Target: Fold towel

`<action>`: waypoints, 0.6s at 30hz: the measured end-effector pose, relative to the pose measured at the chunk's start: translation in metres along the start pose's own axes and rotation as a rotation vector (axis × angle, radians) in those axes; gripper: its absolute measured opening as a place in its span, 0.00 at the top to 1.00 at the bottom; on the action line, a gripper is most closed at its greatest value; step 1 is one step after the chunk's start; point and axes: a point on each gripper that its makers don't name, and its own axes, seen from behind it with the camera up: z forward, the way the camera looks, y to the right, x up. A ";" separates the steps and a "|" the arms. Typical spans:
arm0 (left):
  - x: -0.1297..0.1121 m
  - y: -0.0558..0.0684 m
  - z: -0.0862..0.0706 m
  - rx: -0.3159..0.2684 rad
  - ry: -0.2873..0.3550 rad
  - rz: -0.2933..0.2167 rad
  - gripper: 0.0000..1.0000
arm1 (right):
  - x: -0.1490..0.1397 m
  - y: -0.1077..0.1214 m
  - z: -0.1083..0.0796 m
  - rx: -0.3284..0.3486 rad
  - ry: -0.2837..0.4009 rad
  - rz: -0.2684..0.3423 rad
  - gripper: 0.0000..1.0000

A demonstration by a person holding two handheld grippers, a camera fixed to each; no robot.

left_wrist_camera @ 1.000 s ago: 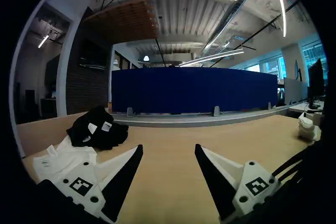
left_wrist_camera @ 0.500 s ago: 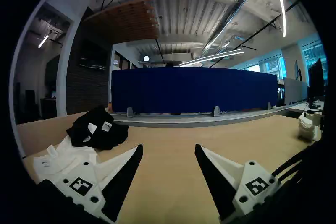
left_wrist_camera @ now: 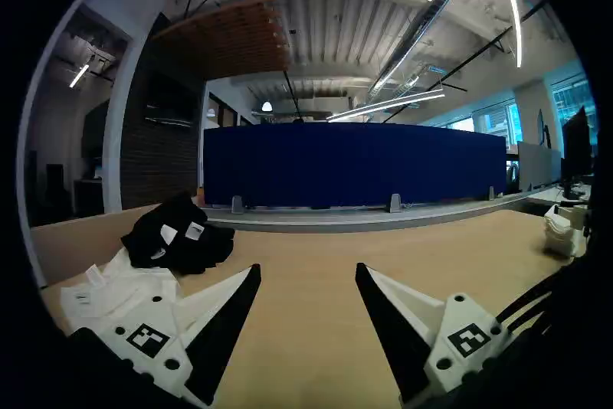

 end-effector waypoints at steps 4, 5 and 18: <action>0.000 0.000 -0.001 0.000 0.000 0.000 0.08 | 0.000 0.000 0.000 0.000 0.000 0.000 0.00; 0.000 0.000 -0.001 0.000 0.000 0.000 0.08 | 0.000 0.000 0.000 0.000 0.000 0.000 0.00; 0.001 0.000 -0.001 0.000 0.000 -0.001 0.09 | 0.000 0.001 0.000 0.000 0.000 0.000 0.00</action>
